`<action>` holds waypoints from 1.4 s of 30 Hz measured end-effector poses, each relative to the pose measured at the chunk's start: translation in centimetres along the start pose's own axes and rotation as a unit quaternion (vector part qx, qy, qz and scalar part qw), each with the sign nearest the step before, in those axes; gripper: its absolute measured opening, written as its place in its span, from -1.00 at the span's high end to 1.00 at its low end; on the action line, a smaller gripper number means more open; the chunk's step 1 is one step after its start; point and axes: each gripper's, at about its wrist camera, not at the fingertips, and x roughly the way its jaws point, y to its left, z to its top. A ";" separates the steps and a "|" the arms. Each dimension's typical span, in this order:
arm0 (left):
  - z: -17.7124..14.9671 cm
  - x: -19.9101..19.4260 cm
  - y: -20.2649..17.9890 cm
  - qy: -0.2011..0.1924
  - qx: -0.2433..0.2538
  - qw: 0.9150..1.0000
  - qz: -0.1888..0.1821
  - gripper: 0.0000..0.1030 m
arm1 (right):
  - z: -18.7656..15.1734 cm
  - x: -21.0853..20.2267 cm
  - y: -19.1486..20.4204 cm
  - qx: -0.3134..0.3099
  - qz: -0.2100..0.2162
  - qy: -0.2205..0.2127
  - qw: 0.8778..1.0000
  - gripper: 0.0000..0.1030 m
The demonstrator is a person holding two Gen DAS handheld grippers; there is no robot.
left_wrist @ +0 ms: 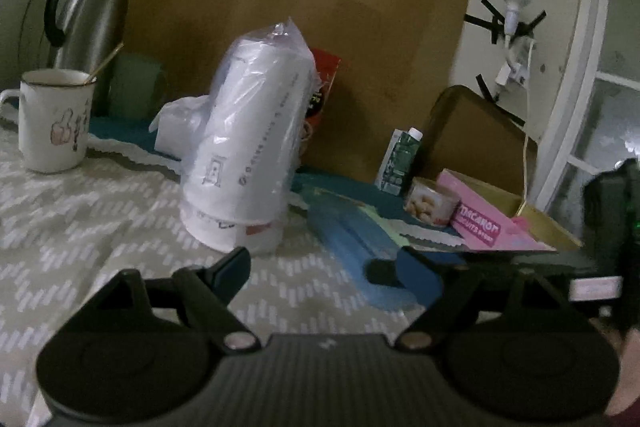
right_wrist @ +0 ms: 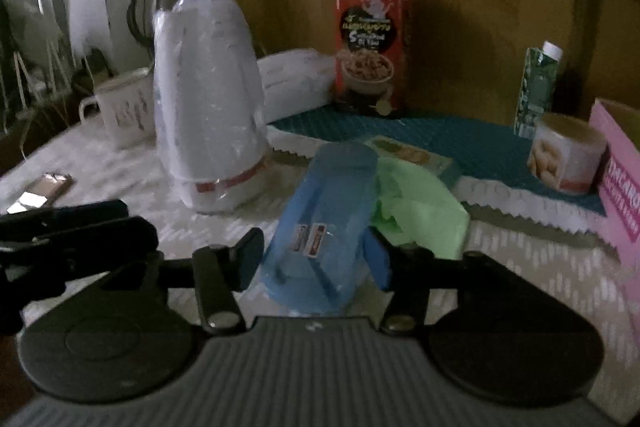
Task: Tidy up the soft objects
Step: 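Hold the blue case with the right gripper while the left gripper takes it, then lower the blue case into the pink tin box and open the left gripper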
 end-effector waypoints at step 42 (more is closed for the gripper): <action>4.8 18.3 -27.0 0.182 0.089 0.946 -0.254 -0.39 | -5.3 -16.3 -13.9 0.045 -0.213 -0.187 0.958 -0.10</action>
